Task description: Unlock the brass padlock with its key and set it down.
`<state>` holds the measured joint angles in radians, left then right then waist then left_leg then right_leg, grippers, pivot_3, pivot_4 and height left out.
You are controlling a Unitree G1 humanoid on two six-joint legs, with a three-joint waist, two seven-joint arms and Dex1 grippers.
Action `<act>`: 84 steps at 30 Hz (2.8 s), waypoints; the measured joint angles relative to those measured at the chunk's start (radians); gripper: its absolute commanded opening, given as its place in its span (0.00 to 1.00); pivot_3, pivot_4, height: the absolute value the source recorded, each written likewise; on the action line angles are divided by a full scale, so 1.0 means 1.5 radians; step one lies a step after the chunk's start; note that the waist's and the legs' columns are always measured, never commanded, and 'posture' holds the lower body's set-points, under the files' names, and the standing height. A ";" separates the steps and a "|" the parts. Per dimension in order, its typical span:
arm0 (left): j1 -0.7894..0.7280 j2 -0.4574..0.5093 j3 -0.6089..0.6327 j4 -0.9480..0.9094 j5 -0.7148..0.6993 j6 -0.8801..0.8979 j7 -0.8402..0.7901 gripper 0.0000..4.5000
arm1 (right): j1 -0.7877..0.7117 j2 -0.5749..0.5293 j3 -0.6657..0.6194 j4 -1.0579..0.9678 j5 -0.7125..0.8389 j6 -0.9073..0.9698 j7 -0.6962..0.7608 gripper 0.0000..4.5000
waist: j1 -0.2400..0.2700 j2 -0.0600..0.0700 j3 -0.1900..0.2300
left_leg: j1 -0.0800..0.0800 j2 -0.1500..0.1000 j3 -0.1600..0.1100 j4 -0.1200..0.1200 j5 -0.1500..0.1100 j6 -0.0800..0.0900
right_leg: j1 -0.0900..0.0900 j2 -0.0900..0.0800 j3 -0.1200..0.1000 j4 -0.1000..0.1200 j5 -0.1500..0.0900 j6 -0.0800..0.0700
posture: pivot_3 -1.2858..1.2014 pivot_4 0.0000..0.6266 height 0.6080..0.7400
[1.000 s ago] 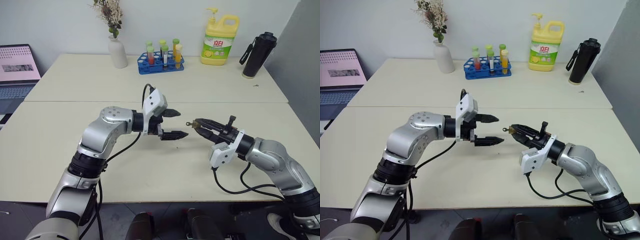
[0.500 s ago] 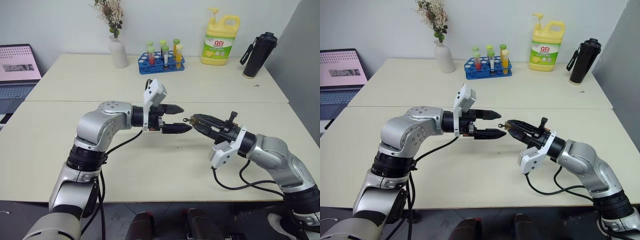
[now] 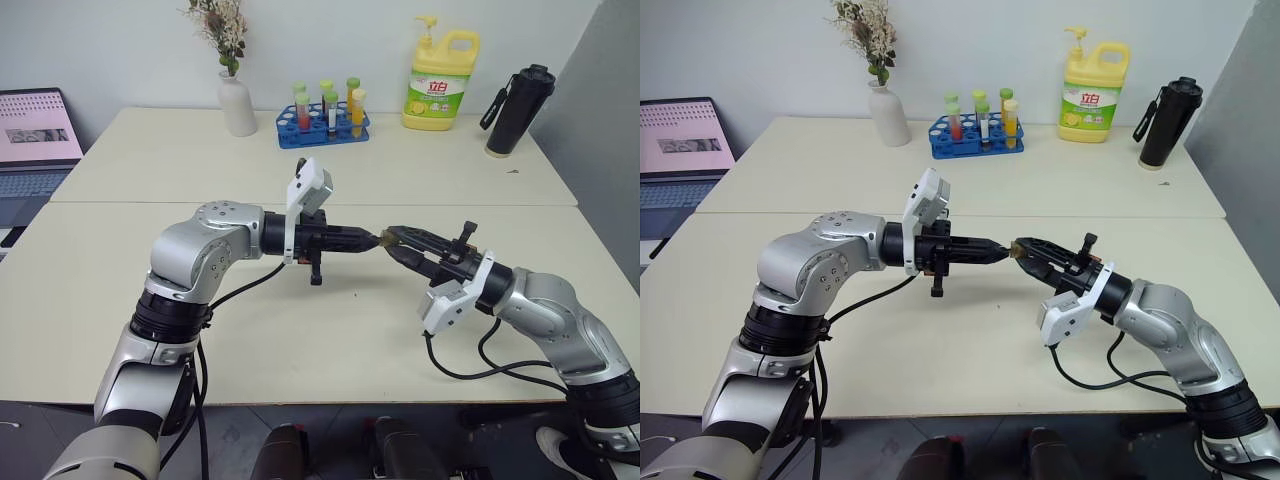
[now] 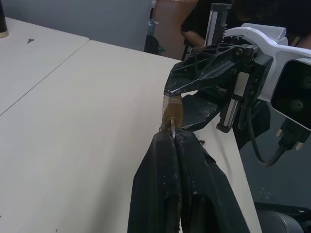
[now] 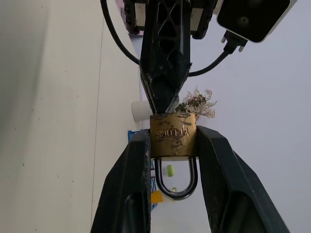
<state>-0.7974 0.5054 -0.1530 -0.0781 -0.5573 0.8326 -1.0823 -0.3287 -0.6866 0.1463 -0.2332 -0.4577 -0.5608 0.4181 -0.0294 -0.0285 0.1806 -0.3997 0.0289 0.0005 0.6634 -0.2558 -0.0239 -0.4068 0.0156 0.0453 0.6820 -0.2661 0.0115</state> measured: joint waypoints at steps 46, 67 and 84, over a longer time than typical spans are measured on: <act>0.056 -0.012 -0.049 0.110 0.215 -0.503 -0.068 0.14 | 0.000 0.023 0.008 0.013 0.025 0.005 0.039 0.21 | 0.000 0.000 0.000 | 0.000 0.000 0.001 0.000 0.000 0.000 | 0.000 0.000 -0.001 0.000 0.000 0.000 | 0.52 0.24 1.00; 0.004 -0.001 0.022 0.013 -0.011 0.026 -0.011 0.91 | -0.003 0.025 0.008 0.013 0.032 0.000 0.038 0.21 | 0.000 0.000 0.000 | 0.000 0.000 -0.001 0.001 0.000 0.000 | 0.000 0.000 0.000 0.001 0.000 0.000 | 0.52 0.24 1.00; 0.001 -0.035 0.000 0.011 0.007 0.004 0.022 0.48 | -0.008 0.041 0.010 0.013 0.032 0.000 0.041 0.21 | 0.000 0.000 0.000 | 0.000 0.000 0.000 0.001 0.000 0.000 | 0.000 0.000 0.000 0.001 0.000 -0.001 | 0.52 0.24 1.00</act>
<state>-0.7961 0.4534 -0.1527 -0.0610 -0.5474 0.8379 -1.0497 -0.3413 -0.6251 0.1618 -0.2134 -0.4102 -0.5603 0.4791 -0.0288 -0.0284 0.1805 -0.3995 0.0288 -0.0001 0.6642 -0.2557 -0.0240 -0.4062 0.0157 0.0450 0.6827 -0.2654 0.0103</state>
